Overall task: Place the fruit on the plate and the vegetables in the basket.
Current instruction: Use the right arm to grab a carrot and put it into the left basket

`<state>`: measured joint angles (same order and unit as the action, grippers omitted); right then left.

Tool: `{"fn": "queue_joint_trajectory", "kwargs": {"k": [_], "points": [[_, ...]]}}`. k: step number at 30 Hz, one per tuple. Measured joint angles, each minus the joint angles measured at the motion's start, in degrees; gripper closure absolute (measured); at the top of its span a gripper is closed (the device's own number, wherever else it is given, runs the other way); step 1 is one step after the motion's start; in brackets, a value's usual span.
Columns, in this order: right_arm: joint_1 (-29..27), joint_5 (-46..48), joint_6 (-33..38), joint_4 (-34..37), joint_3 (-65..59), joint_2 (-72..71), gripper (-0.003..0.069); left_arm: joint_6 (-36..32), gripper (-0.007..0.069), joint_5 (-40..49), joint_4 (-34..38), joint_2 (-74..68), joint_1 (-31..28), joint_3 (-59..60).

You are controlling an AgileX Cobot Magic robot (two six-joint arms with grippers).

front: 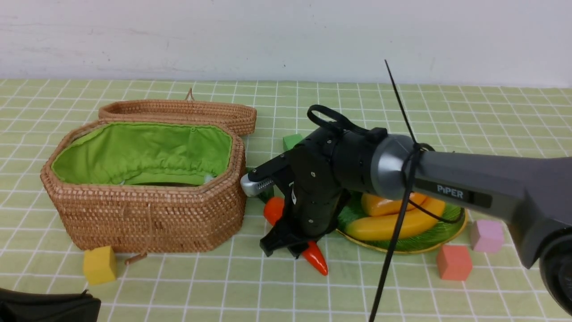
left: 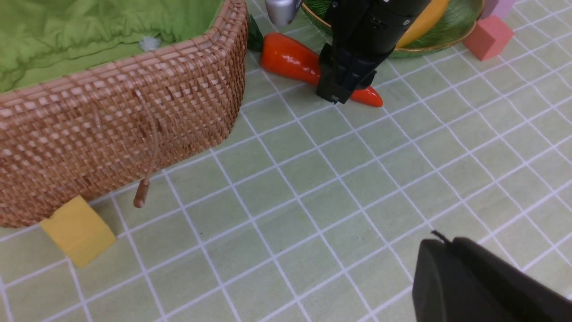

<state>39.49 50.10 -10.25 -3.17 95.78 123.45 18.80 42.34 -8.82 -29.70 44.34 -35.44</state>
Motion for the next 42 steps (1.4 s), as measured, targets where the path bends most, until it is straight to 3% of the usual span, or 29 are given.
{"fn": "queue_joint_trajectory", "kwargs": {"k": [14,18,20,23,26,31,35,42], "points": [[0.0,12.2,-5.34,3.17,2.81,-14.34,0.0368,2.38,0.0638,1.18,-3.06,0.0,0.0,-0.27],[1.48,12.49,7.61,5.53,13.44,-15.24,0.0368,13.56,0.0638,8.01,-13.52,0.0,0.0,-3.46],[1.84,12.49,11.71,6.9,16.75,-14.61,0.0368,15.65,0.0638,9.58,-16.6,0.0,0.0,-4.1],[2.38,12.49,21.5,12.23,24.66,-10.97,0.0368,23.07,0.0638,13.9,-25.12,0.18,0.0,-5.57],[2.56,11.88,33.4,15.6,32.04,-5.45,0.0368,27.34,0.0638,16.58,-28.39,0.29,0.0,-6.2],[3.39,7.51,47.55,18.31,38.04,2.26,0.0368,28.08,0.0638,17.09,-28.47,0.67,0.0,-6.32],[4.02,1.13,53.34,18.76,38.88,6.69,0.0368,28.08,0.0638,16.85,-28.12,1.85,0.0,-6.32],[4.72,-4.45,54.69,17.4,38.88,9.95,0.0368,28.08,0.0638,16.44,-27.91,2.57,0.0,-6.34]]}}
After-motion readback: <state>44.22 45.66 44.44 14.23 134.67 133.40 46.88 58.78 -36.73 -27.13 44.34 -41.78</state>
